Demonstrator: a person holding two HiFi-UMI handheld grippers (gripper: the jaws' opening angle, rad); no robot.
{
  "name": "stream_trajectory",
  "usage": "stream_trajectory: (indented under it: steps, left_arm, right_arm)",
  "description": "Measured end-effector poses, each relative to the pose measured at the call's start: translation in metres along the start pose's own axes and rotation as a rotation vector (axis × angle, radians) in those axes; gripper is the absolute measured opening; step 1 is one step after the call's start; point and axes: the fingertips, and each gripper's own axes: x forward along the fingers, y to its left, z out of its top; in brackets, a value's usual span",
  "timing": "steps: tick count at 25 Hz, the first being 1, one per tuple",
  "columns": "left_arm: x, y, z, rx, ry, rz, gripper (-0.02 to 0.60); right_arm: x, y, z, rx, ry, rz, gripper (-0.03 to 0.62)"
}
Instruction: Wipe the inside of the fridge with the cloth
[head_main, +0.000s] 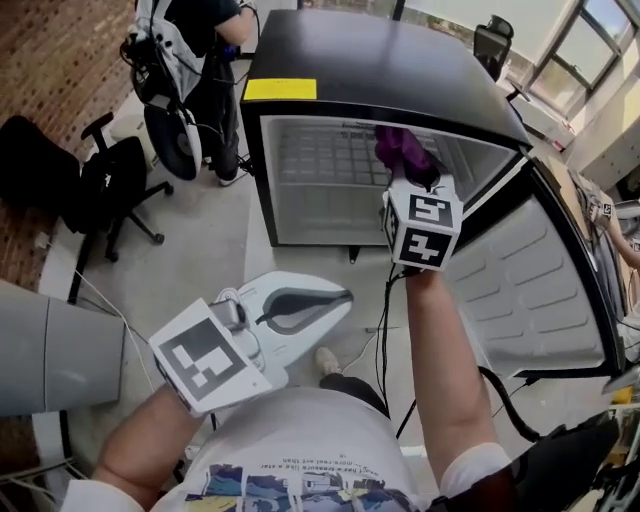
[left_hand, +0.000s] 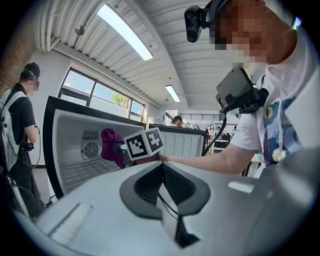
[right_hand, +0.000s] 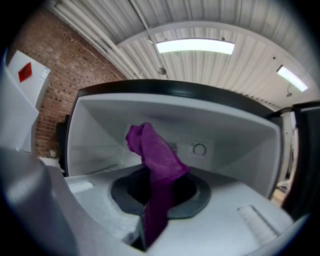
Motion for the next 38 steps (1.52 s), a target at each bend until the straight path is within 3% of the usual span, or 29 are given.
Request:
stream_trajectory:
  steps: [8, 17, 25, 38]
  left_arm:
    - [-0.011, 0.020, 0.002, -0.006, 0.009, 0.103, 0.005]
    - [-0.022, 0.031, 0.001, -0.011, 0.030, 0.182, 0.005]
    - [-0.011, 0.033, 0.004, 0.010, 0.030, 0.172, 0.005]
    - [0.022, 0.021, 0.010, 0.017, 0.031, 0.075, 0.005]
  right_arm:
    - [0.060, 0.095, 0.014, 0.104, -0.008, 0.248, 0.055]
    - [0.103, 0.147, 0.015, 0.078, 0.041, 0.335, 0.055]
    - [0.123, 0.129, 0.002, 0.071, 0.115, 0.282, 0.055]
    - [0.118, 0.016, -0.028, 0.097, 0.200, 0.070, 0.055]
